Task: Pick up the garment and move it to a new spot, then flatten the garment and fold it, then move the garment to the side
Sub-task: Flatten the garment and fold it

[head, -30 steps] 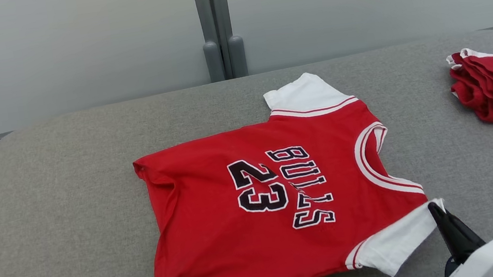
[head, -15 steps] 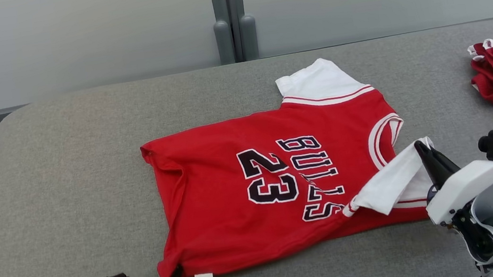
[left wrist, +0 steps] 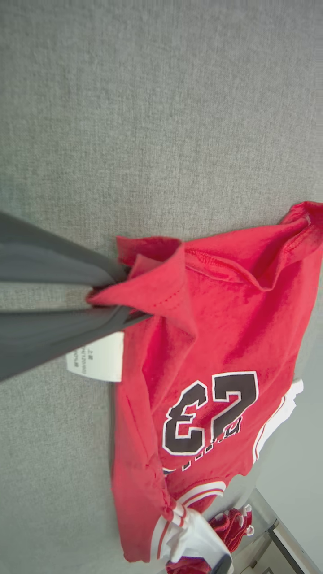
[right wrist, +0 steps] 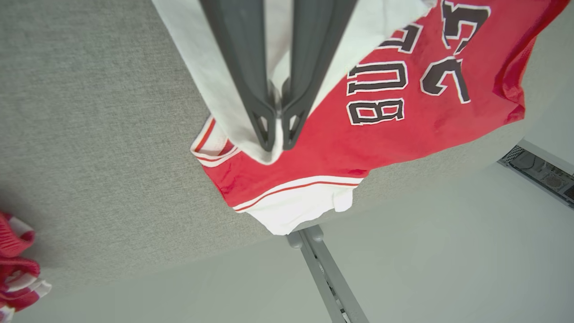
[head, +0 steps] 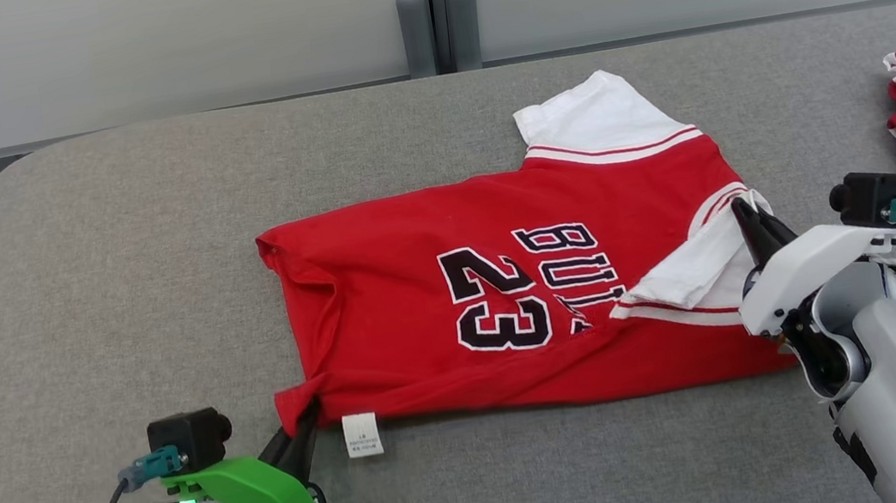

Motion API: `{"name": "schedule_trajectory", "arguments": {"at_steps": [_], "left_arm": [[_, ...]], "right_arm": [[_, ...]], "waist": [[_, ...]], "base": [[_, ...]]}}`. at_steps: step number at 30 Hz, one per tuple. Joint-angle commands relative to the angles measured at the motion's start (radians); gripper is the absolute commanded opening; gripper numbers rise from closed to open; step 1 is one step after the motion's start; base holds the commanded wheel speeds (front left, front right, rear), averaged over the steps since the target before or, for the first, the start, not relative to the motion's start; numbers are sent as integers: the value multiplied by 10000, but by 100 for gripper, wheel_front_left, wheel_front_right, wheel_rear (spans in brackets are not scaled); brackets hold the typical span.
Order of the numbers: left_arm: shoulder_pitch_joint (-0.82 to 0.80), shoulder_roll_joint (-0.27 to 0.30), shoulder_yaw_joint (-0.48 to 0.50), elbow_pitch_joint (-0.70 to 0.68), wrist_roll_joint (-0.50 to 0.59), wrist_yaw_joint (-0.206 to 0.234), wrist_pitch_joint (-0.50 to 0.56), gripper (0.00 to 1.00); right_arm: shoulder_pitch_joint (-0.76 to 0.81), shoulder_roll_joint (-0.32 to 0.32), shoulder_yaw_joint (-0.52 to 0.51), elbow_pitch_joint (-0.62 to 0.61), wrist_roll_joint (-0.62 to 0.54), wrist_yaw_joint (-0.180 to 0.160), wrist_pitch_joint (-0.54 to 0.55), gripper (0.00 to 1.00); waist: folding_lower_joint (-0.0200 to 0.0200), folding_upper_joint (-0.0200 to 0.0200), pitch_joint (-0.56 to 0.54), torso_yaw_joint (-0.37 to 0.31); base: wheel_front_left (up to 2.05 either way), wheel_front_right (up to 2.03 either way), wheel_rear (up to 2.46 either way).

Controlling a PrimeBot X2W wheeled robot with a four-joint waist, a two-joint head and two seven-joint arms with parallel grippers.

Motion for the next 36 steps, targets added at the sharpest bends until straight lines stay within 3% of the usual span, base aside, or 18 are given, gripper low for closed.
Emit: {"name": "schedule_trajectory", "arguments": {"at_steps": [1,2,3,11,23,36], "left_arm": [[-214,-31,45,96,76,-52,-71,76],[-262,-55,59,164,104,-32,-143,100],[-341,-83,81,244,165,-10,-255,100],[-94,-326,253,812,310,-80,-1272,100],[825,-464,-117,1621,443,-67,-1642,100],[-495,-1057,35,3376,441,-547,-1823,100]], "right_arm": [[-239,19,32,345,18,5,-219,0],[-381,33,70,518,17,5,-397,62],[-519,91,166,754,89,5,-529,100],[-334,-172,873,1513,483,5,-1789,100],[1614,-1246,2189,938,683,5,-2266,100],[1233,-1061,2535,1703,78,5,-2328,100]], "waist": [[0,0,64,-4],[0,0,80,-6],[0,0,94,-8],[0,0,-276,-92],[0,0,-751,-535],[0,0,-151,-733]], "base": [[0,0,0],[0,0,0],[0,0,0],[0,0,0],[0,0,0],[0,0,0]]}}
